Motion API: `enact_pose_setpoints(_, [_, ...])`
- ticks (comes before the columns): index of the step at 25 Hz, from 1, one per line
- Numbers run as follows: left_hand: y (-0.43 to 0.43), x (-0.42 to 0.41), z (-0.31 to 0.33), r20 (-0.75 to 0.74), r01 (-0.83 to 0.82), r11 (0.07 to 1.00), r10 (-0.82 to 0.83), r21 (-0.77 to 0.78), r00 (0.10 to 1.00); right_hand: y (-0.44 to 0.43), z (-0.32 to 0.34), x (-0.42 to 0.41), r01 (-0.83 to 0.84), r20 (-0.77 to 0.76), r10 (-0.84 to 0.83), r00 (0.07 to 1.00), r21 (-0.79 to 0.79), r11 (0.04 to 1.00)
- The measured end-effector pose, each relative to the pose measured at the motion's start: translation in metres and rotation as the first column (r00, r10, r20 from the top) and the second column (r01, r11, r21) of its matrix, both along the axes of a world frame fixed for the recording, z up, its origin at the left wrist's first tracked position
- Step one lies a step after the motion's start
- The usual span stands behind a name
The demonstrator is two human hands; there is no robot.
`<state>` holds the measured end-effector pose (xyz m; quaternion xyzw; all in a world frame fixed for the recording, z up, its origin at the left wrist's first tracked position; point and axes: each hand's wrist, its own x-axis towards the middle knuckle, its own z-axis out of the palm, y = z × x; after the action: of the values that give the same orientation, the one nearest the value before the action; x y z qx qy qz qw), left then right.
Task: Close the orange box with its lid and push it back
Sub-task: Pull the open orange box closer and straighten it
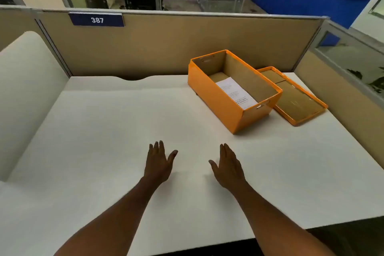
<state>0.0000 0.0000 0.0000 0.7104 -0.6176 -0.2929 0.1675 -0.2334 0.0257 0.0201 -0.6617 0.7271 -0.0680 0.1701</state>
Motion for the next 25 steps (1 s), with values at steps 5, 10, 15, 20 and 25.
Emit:
enact_pose_setpoints(5, [0.015,0.008,-0.029,0.151,0.015,0.992,-0.035,0.126,0.988,0.013,-0.02,-0.007,-0.063,-0.083,0.08,0.993,0.193,0.979])
enact_pose_setpoints(10, [0.001,-0.015,-0.028,0.247,-0.005,0.994,-0.022,0.105,0.969,0.0,-0.026,-0.041,0.013,-0.145,-0.011,0.989,0.013,1.0])
enact_pose_setpoints(15, [-0.045,-0.067,0.017,-0.066,-0.141,0.99,0.141,0.016,0.988,-0.04,-0.009,-0.096,0.172,-0.067,-0.192,0.979,-0.237,0.956])
enact_pose_setpoints(20, [-0.1,-0.137,0.069,-0.393,-0.362,0.931,0.351,0.048,0.85,-0.096,0.036,-0.154,0.242,0.073,-0.246,0.966,-0.579,0.778])
enact_pose_setpoints(25, [-0.155,-0.189,0.098,-0.426,-0.433,0.899,0.42,0.072,0.801,-0.178,0.08,-0.197,0.322,0.235,-0.22,0.947,-0.693,0.645])
